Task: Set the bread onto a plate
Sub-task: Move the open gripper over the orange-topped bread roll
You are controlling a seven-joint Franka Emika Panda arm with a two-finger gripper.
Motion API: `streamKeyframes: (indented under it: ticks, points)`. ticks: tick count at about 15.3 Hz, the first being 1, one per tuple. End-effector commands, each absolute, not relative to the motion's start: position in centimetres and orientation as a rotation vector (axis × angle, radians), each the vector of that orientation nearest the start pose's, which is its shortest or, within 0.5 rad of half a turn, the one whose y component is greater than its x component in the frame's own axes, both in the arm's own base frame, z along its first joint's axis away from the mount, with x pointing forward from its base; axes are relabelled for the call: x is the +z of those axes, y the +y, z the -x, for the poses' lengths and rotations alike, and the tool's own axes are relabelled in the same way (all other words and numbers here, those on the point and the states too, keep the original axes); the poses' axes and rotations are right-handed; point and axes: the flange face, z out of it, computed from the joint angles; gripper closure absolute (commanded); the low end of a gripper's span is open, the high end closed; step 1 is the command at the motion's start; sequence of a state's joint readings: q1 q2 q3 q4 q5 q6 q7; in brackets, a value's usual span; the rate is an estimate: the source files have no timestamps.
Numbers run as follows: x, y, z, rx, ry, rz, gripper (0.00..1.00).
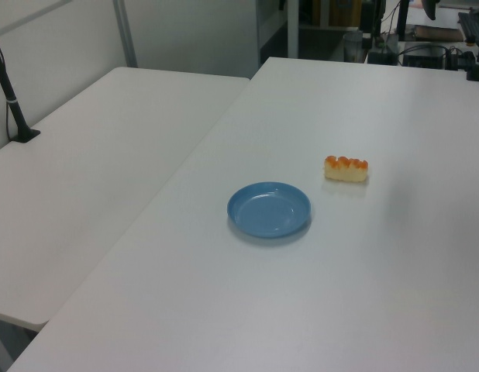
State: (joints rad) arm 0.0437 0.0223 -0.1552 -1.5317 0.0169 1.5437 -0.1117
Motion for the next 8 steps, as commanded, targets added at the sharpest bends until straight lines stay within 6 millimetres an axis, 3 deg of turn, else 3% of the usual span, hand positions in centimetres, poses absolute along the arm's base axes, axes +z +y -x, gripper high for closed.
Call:
streamKeyframes:
  ticks: [1,8]
  points:
    - [61.23,-5.15,-55.21,0.042,0.029,3.106,0.00]
    - [60.83,-5.46,-55.81,0.020,0.035,3.114,0.00]
